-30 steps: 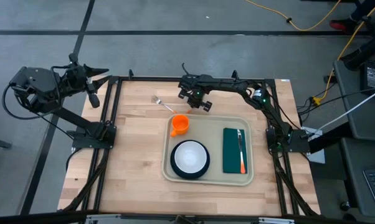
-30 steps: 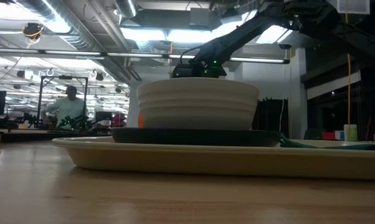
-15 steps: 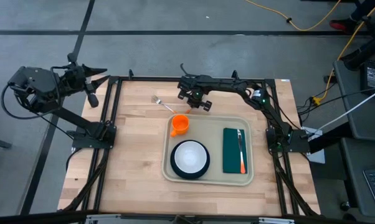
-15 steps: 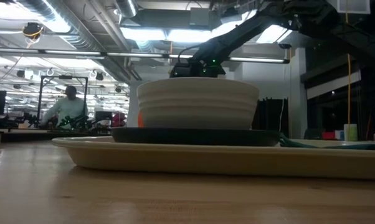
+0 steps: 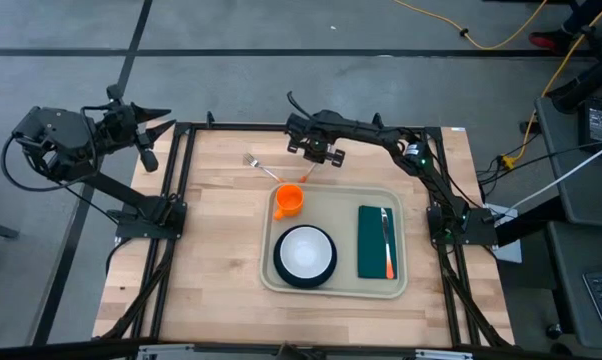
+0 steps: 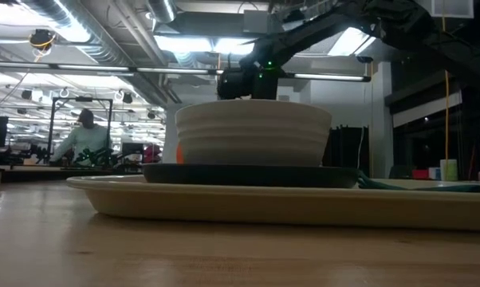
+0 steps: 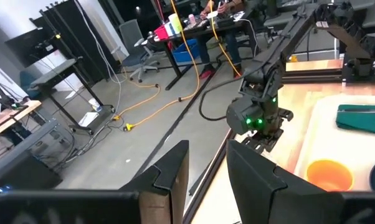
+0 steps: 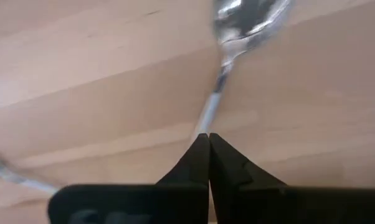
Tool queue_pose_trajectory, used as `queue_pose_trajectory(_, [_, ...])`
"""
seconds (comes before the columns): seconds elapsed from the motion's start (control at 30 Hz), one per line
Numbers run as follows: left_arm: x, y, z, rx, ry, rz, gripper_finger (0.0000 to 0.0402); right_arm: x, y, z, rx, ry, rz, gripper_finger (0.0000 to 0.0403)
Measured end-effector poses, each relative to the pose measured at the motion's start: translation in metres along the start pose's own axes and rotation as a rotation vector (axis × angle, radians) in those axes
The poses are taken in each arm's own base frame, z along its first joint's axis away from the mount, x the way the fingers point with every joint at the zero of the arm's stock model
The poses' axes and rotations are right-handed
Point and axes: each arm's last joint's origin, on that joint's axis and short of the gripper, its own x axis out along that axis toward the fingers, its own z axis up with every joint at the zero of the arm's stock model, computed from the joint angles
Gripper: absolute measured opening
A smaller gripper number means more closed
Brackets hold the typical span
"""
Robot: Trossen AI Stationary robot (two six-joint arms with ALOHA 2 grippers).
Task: Set up tray
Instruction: Put the orange spoon on the green napkin to the left of the orange knife
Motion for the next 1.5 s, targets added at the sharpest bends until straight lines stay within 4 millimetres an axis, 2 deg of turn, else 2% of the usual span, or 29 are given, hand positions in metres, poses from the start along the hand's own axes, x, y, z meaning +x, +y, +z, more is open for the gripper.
queue_pose_trajectory(0.13, [0.000, -0.001, 0.000, -0.022, 0.001, -0.037, 0.0102, 0.002, -0.002, 0.003, -0.007, 0.000, -0.010, 0.0015])
queue_pose_trajectory(0.3, [0.000, -0.002, 0.000, -0.035, 0.002, -0.055, 0.0102, 0.003, -0.001, 0.005, -0.004, -0.026, -0.006, 0.0051])
queue_pose_trajectory(0.63, [0.000, -0.001, -0.001, -0.040, 0.005, -0.050, 0.0102, 0.004, 0.000, 0.020, 0.024, -0.048, 0.028, 0.0180])
queue_pose_trajectory(0.8, [0.000, -0.001, -0.001, -0.040, 0.006, -0.042, 0.0102, 0.009, -0.003, 0.026, 0.040, 0.006, 0.005, 0.0219])
queue_pose_trajectory(1.07, [0.000, 0.000, -0.003, -0.020, 0.018, 0.004, 0.0102, 0.025, -0.003, 0.022, 0.046, 0.136, -0.006, 0.0226])
queue_pose_trajectory(1.33, [0.000, 0.000, -0.005, -0.006, 0.033, 0.003, 0.0102, 0.029, -0.003, 0.027, 0.083, 0.122, -0.016, 0.0224])
queue_pose_trajectory(1.5, [0.000, 0.000, -0.005, -0.004, 0.036, 0.002, 0.0102, 0.029, -0.005, 0.032, 0.118, 0.129, -0.016, 0.0204])
